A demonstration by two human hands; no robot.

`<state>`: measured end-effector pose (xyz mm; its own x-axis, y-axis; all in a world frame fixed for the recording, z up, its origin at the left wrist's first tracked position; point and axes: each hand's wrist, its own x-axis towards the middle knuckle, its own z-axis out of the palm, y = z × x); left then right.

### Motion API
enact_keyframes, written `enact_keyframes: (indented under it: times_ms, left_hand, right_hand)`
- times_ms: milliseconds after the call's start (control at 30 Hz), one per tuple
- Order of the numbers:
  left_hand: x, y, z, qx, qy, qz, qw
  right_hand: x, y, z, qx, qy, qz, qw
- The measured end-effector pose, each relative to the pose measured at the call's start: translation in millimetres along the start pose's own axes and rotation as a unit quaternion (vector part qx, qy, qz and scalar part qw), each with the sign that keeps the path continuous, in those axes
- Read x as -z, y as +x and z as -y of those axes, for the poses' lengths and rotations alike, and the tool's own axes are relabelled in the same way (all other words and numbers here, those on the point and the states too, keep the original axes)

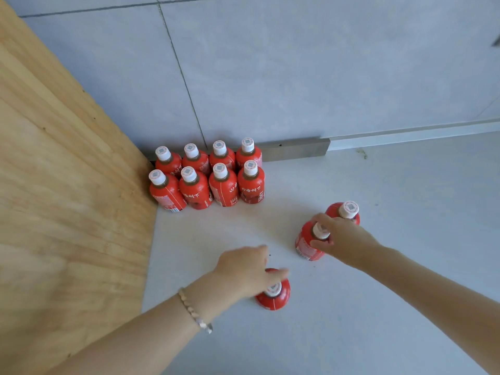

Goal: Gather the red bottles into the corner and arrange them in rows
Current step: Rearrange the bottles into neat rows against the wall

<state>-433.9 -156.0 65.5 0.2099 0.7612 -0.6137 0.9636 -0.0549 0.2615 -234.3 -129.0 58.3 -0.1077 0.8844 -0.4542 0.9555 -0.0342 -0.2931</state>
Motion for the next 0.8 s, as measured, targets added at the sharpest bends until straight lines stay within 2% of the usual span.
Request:
enact_keyframes:
  times_ms: [67,133,233,333,533,633,800]
  left_hand:
    - [-20,-12,-4,-0.021,0.031,-0.002,0.999]
    - [-33,-17,-3,-0.044,0.030,-0.046,0.998]
    - [-31,-16,10,-0.040,-0.070,-0.092,0.992]
    - [-17,-10,40,0.003,-0.190,-0.155,0.970]
    - [24,18,109,0.101,-0.272,-0.305,0.907]
    - [42,39,138,0.141,-0.300,-0.322,0.887]
    - [50,54,154,0.117,-0.342,-0.347,0.865]
  right_hand:
    - [-9,2,6,-0.009,0.008,-0.022,1.000]
    - [-14,3,15,-0.013,0.009,-0.033,0.999]
    - [-20,3,30,-0.005,0.014,-0.043,0.999]
    - [-22,6,52,0.013,0.042,-0.050,0.998]
    - [-26,43,119,0.084,0.117,-0.047,0.988]
    - [-32,69,154,0.109,0.162,-0.061,0.979]
    - [-43,96,187,0.095,0.215,-0.076,0.969]
